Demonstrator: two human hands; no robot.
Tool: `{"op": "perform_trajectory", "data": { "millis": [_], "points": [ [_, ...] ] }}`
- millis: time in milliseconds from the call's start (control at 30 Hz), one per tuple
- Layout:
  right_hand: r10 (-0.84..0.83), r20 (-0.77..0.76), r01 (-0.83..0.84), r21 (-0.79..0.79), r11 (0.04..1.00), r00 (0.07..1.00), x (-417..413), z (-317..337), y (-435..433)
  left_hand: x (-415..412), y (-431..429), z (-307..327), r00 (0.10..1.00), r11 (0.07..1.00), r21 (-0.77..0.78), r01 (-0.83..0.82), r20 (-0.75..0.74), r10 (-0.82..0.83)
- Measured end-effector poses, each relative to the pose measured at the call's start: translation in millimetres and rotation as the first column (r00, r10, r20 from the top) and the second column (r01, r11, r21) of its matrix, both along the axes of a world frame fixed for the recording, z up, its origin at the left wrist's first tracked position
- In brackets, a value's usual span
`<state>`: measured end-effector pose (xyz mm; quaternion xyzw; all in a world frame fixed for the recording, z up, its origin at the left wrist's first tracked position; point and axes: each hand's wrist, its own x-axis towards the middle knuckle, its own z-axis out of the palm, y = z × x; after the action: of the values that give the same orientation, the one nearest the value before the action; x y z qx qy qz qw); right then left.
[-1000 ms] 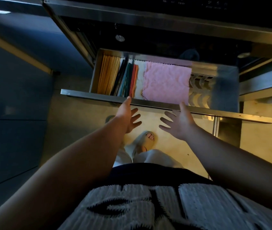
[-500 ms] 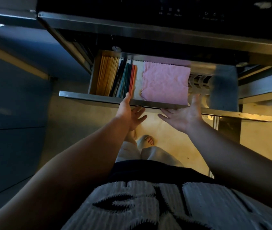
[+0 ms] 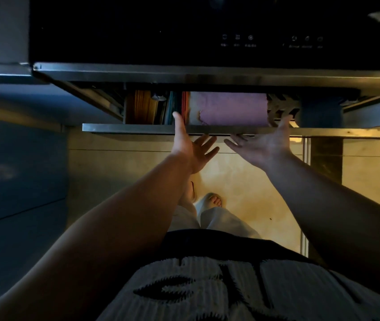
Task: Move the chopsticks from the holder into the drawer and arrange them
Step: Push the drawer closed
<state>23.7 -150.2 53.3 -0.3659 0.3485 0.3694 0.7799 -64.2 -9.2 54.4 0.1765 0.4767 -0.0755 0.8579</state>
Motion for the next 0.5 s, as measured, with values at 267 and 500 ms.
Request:
{"op": "perform_trajectory", "data": {
  "millis": [267, 500],
  "points": [
    [-0.051, 0.02, 0.05, 0.022, 0.998, 0.999, 31, -4, 20, 36, 23, -10, 0.993, 0.989, 0.094, 0.111, 0.025, -0.113],
    [-0.083, -0.006, 0.083, 0.041, 0.996, 0.997, 50, -5, 34, 51, 30, -13, 0.988, 0.975, 0.176, 0.136, 0.05, -0.147]
  ]
}}
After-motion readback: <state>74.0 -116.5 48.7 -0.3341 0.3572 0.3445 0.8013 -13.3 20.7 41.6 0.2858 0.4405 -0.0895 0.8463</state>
